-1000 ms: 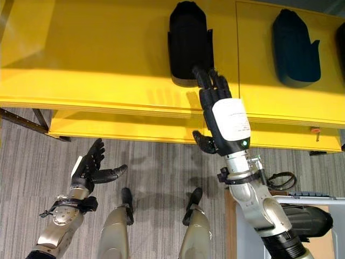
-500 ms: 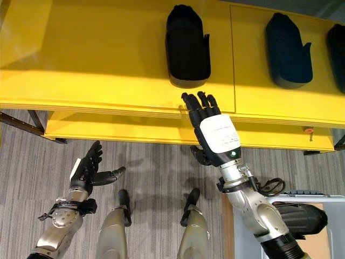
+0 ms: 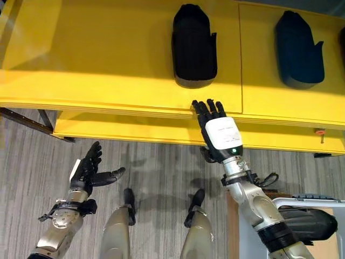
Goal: Move parts from the plastic box to the shelf.
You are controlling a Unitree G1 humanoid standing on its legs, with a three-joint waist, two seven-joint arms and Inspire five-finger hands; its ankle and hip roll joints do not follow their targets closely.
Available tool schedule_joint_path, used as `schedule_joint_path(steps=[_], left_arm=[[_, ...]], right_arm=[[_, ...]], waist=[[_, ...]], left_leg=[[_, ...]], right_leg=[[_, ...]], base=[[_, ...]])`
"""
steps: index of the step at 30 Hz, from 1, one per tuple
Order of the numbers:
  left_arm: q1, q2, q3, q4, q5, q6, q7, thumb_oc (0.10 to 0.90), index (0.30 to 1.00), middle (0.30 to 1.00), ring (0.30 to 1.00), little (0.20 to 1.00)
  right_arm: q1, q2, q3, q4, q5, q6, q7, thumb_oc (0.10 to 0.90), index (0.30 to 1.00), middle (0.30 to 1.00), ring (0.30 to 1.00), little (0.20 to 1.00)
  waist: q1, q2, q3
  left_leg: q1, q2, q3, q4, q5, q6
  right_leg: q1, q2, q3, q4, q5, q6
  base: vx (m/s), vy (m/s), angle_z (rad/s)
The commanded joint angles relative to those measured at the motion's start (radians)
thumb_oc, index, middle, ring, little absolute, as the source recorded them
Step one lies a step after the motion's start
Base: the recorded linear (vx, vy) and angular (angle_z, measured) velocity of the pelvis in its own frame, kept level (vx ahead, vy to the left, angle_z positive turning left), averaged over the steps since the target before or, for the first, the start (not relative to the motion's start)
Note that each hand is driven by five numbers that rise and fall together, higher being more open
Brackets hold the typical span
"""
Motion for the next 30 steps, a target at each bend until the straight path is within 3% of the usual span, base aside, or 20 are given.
schedule_joint_path(steps=[1, 13, 30], left_arm=[[-0.019, 0.022, 0.014, -0.068, 0.017, -0.103, -0.011, 0.9, 1.0, 1.0, 1.0, 1.0], [-0.027, 0.023, 0.003, -0.062, -0.004, -0.11, -0.026, 0.9, 1.0, 1.0, 1.0, 1.0], [-0.026, 0.03, 0.001, -0.063, -0.037, -0.11, -0.039, 0.9, 1.0, 1.0, 1.0, 1.0]], right_arm=[[-0.098, -0.03, -0.011, -0.039, -0.022, 0.006, -0.085, 0.9, 1.0, 1.0, 1.0, 1.0], [-0.201, 0.02, 0.07, 0.143, 0.034, 0.027, -0.056, 0.9, 1.0, 1.0, 1.0, 1.0], [-0.339, 0.043, 0.135, 0.271, 0.114, 0.036, -0.025, 0.9, 1.0, 1.0, 1.0, 1.0]], waist=[[0.014, 0.004, -0.038], [0.038, 0.022, -0.03], [0.063, 0.03, -0.02]], left_leg=[[0.057, -0.038, 0.0, -0.075, 0.028, 0.039], [0.039, -0.048, -0.007, -0.076, 0.031, 0.045], [0.027, -0.056, -0.012, -0.075, 0.031, 0.049]], right_leg=[[0.016, 0.026, -0.001, 0.141, -0.073, 0.036], [0.005, 0.018, -0.007, 0.141, -0.068, 0.034], [-0.005, 0.015, -0.013, 0.147, -0.064, 0.033]], base=[[0.0, 0.0, 0.0], [0.0, 0.0, 0.0], [0.0, 0.001, 0.01]])
